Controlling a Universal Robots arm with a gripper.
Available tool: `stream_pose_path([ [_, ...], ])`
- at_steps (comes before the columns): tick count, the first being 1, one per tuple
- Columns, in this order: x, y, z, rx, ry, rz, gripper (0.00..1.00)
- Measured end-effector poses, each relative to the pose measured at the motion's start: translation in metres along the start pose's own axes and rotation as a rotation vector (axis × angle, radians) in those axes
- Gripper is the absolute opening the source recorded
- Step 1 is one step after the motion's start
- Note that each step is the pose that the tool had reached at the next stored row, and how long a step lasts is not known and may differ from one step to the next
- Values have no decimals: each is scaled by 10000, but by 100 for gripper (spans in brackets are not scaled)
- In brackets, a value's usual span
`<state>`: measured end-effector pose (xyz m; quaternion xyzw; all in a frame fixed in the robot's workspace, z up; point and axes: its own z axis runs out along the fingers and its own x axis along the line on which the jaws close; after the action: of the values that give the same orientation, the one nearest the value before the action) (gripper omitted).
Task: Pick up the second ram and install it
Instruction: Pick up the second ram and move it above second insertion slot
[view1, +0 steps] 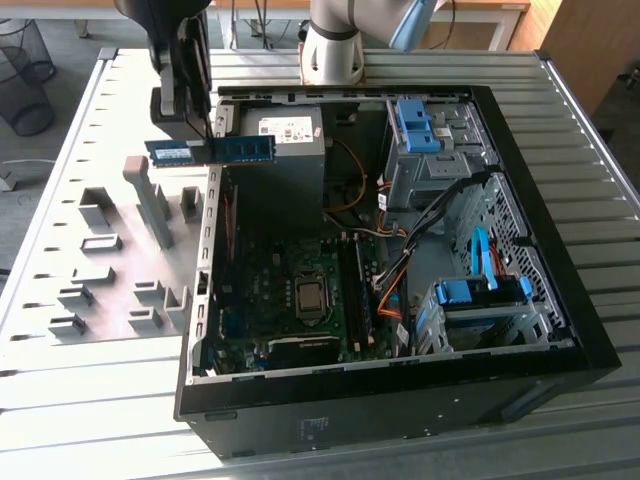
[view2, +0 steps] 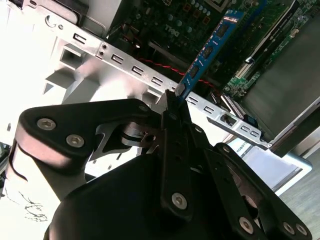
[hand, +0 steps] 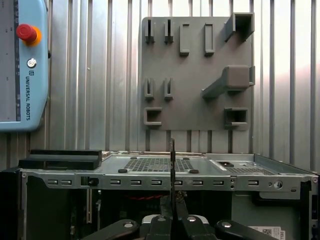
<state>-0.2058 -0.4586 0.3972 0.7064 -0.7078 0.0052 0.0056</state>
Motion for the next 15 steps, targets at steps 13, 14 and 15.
stream_pose_path([
  [13,0,-96,0,0,0,0,14],
  [14,0,-107,0,0,0,0,14],
  [15,0,-118,1,0,-1,1,14],
])
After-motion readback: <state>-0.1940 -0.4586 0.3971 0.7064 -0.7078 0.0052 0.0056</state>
